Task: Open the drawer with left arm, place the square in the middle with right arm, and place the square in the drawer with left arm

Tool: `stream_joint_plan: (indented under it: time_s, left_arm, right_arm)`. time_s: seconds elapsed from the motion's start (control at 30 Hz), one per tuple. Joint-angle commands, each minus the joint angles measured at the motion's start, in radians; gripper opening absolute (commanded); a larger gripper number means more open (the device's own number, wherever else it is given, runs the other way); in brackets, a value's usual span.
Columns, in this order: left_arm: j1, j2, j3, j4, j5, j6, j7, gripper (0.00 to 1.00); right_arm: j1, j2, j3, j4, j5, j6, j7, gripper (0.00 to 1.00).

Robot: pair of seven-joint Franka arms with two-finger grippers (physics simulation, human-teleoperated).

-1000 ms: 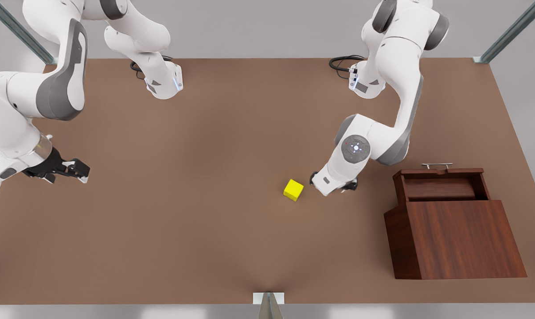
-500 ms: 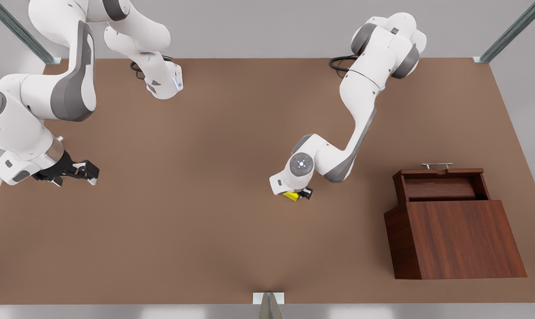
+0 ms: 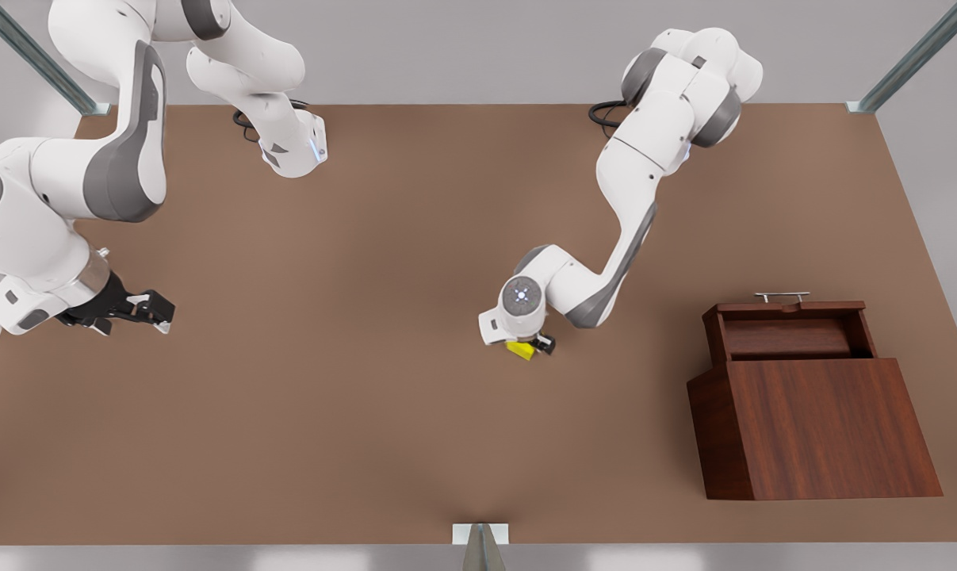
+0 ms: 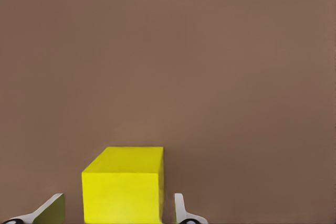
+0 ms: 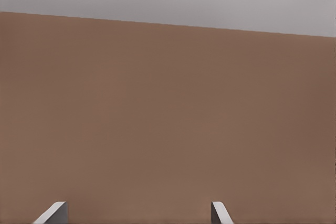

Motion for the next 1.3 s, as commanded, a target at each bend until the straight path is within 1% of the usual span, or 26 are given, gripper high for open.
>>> stream_joint_plan:
  time_s: [0.0,0.43,0.6,0.67,0.77,0.8,0.83,0.97,1.27]
  left_arm:
    - [-0.001,0.001,0.000,0.000,0.004,0.000,0.000,1.00]
    - [-0.002,0.013,0.008,-0.054,0.004,0.046,0.000,1.00]
    - [-0.002,0.008,0.008,-0.118,0.004,0.103,0.000,1.00]
    - [-0.002,0.007,0.008,-0.118,0.004,0.104,0.000,1.00]
    - [-0.002,0.007,0.008,-0.118,0.004,0.103,-0.003,0.80]
    - [-0.002,0.007,0.008,-0.118,0.004,0.103,-0.005,0.75]
    - [-0.002,0.007,0.008,-0.118,0.004,0.103,-0.006,0.73]
    - [-0.002,0.007,0.008,-0.117,0.004,0.103,-0.006,0.70]
    - [-0.001,-0.024,0.008,-0.109,0.004,0.080,-0.005,0.70]
  right_arm:
    - [0.000,0.000,0.000,-0.001,0.000,0.002,0.000,1.00]
    - [-0.001,0.005,0.000,-0.001,0.008,0.025,0.000,1.00]
    - [-0.003,0.005,0.000,-0.001,0.008,0.023,0.000,1.00]
    - [-0.001,0.003,0.000,-0.001,0.008,0.023,0.000,1.00]
    - [-0.003,0.005,0.000,-0.001,0.008,0.023,0.000,1.00]
    - [-0.003,0.005,0.000,-0.001,0.008,0.023,0.000,1.00]
    - [-0.003,0.005,0.000,-0.001,0.008,0.025,0.000,1.00]
    - [-0.006,0.005,0.000,-0.004,0.008,0.035,0.000,1.00]
    - [-0.005,0.011,0.000,-0.001,0.009,0.037,0.002,1.00]
